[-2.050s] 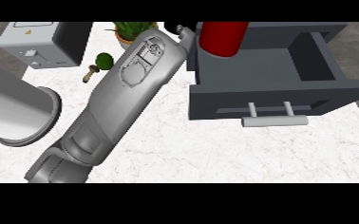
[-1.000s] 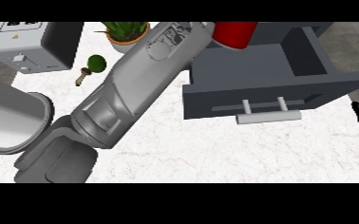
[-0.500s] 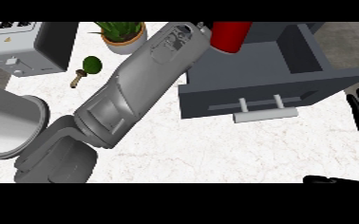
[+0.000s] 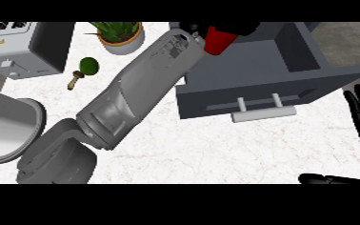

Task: Pick up the can, place it into the drawer and close the drawer

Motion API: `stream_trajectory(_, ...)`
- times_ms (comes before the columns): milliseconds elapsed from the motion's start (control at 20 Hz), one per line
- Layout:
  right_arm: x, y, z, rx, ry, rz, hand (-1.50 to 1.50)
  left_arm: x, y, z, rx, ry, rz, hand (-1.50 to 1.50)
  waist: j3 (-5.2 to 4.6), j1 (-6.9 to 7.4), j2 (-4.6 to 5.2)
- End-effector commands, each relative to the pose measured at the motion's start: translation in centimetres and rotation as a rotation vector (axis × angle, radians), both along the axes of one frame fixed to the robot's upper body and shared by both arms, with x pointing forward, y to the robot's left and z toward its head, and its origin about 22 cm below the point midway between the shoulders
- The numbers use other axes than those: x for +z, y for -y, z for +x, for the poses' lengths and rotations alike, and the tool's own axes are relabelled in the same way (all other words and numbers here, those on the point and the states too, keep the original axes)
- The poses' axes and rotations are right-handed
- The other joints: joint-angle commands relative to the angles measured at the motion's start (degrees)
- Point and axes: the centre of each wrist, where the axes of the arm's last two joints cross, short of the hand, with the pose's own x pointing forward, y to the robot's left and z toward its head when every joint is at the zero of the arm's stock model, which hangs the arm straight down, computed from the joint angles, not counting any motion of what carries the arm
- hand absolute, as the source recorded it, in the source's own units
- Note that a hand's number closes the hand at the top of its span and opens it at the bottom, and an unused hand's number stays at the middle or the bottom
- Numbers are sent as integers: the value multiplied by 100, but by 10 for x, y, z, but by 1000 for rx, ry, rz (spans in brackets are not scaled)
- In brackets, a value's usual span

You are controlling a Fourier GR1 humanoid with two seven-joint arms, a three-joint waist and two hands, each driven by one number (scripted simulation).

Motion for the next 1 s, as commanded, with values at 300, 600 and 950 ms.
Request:
stream_trajectory(300,3,-5,3,32,10,-10,-150,-9,-6,4,99,15,-6,-150,1,-134,41)
stream_trajectory(600,1,3,4,17,19,-57,-150,-22,-7,-1,94,3,-45,-150,-1,-71,32)
stream_trajectory(950,34,3,-7,-47,137,-308,-150,-21,-8,0,103,2,-114,-150,-12,39,-1)
